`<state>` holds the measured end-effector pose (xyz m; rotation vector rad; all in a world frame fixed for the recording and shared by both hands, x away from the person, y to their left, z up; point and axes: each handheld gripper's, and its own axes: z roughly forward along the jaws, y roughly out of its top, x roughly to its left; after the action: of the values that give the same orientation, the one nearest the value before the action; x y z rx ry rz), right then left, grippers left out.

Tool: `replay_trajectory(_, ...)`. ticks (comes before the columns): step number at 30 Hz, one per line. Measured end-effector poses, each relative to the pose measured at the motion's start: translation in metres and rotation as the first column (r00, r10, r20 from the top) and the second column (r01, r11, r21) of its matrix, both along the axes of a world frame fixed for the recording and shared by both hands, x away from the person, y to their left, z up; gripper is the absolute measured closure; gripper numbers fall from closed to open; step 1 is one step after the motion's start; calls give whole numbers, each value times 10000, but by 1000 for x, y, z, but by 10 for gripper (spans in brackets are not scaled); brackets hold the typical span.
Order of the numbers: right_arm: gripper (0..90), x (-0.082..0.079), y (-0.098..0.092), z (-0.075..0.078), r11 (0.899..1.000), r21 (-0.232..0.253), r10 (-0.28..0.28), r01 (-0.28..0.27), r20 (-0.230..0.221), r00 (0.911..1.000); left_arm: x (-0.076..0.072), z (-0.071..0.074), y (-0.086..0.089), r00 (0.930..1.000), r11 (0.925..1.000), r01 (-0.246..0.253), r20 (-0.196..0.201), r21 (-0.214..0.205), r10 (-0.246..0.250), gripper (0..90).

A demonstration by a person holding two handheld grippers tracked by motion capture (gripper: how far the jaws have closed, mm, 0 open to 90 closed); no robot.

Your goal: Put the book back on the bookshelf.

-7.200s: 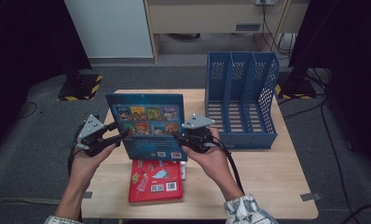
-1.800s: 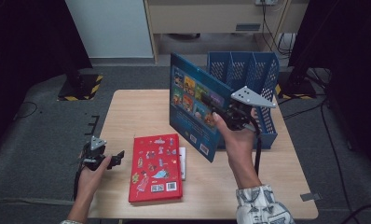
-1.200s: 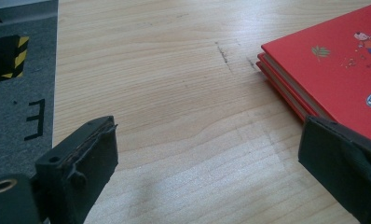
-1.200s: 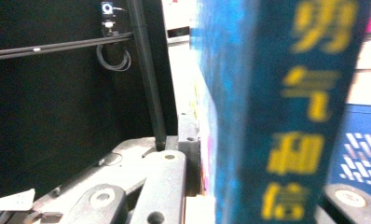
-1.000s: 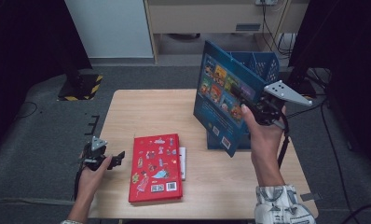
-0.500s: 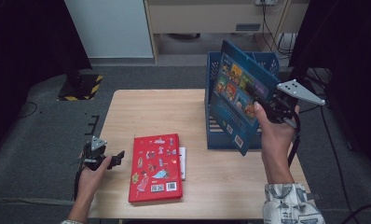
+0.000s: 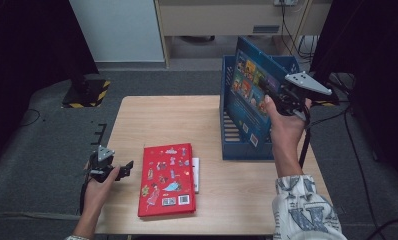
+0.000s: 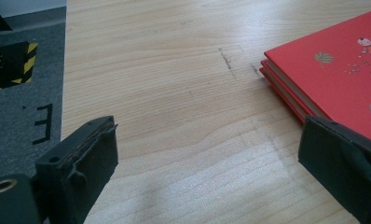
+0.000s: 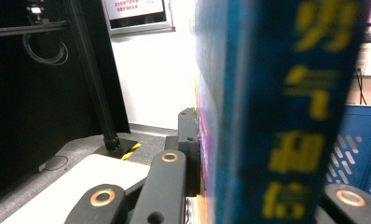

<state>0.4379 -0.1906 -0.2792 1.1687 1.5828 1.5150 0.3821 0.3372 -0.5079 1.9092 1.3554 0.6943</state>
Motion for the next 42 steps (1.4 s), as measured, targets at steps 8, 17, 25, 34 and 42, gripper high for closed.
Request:
replay_trajectory(8, 832, 27, 4, -3, 9988, 16, -485, 485, -72, 9988, 0, 0, 1, 10000, 10000, -44, 16, -64, 44, 40)
replay_trajectory(17, 832, 50, 11, -9, 9979, 47, -644, 645, -220, 9977, 1, 0, 0, 10000, 10000, -2, 12, -28, 2, 40)
replay_trajectory(25, 831, 62, 18, -17, 9978, 34, -666, 668, -311, 9973, 1, -1, -1, 10000, 10000, 52, -16, -44, -52, 40)
replay_trajectory(34, 831, 76, 23, -26, 9979, 17, -647, 648, -295, 9975, 1, -1, -2, 10000, 10000, 80, -33, -8, -80, 40)
replay_trajectory(42, 831, 79, 29, -35, 9980, -94, -622, 619, -286, 9977, 1, -1, -2, 10000, 10000, 97, -12, -3, -97, 40)
